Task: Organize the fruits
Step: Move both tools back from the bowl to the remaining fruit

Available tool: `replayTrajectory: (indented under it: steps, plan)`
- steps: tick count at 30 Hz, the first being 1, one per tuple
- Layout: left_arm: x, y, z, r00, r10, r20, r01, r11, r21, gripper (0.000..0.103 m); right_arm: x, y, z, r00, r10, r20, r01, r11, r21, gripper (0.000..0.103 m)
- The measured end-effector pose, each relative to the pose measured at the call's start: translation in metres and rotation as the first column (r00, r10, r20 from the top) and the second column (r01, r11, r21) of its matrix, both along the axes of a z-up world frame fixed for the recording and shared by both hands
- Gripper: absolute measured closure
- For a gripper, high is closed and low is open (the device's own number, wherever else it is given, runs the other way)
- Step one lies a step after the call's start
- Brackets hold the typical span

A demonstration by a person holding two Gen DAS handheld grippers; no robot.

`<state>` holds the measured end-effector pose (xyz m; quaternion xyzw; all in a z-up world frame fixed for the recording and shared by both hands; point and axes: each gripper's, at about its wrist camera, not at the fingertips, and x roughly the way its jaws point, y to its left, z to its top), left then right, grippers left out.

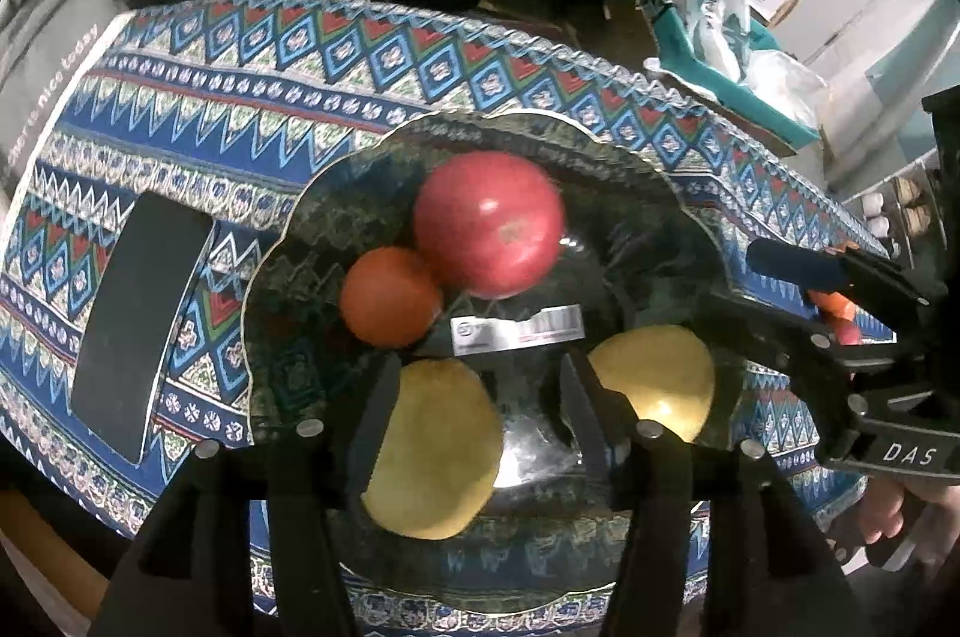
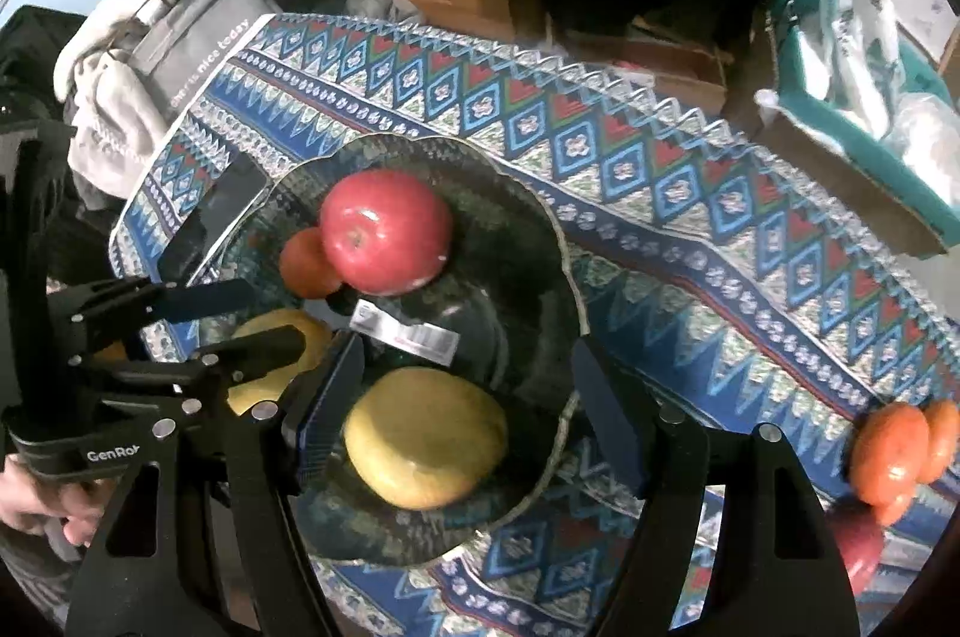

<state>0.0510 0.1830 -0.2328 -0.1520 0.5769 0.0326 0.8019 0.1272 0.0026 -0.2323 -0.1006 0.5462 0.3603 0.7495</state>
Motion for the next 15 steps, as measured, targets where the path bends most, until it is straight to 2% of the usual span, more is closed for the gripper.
replayTrajectory:
  steps: [2, 5, 10, 15]
  plan:
    - [0.0, -0.007, 0.005, 1.0, -0.019, 0.015, 0.019, 0.999, 0.028, 0.037, -0.003, -0.006, 0.006, 1.0, 0.001, 0.03, -0.001, 1.0, -0.015, 0.029]
    - [0.0, -0.017, 0.01, 0.999, -0.045, 0.024, 0.044, 0.997, 0.056, 0.037, -0.007, -0.015, 0.013, 0.998, -0.002, 0.067, 0.004, 0.999, -0.038, 0.029]
    - [0.003, -0.035, 0.021, 0.996, -0.082, 0.041, 0.08, 0.996, 0.044, 0.037, -0.007, -0.038, 0.019, 0.997, -0.047, 0.068, 0.05, 0.998, -0.042, 0.029]
    - [0.004, -0.058, 0.032, 0.989, -0.131, 0.065, 0.127, 0.99, 0.067, 0.035, -0.008, -0.062, 0.027, 0.992, -0.085, 0.091, 0.091, 0.994, -0.057, 0.028]
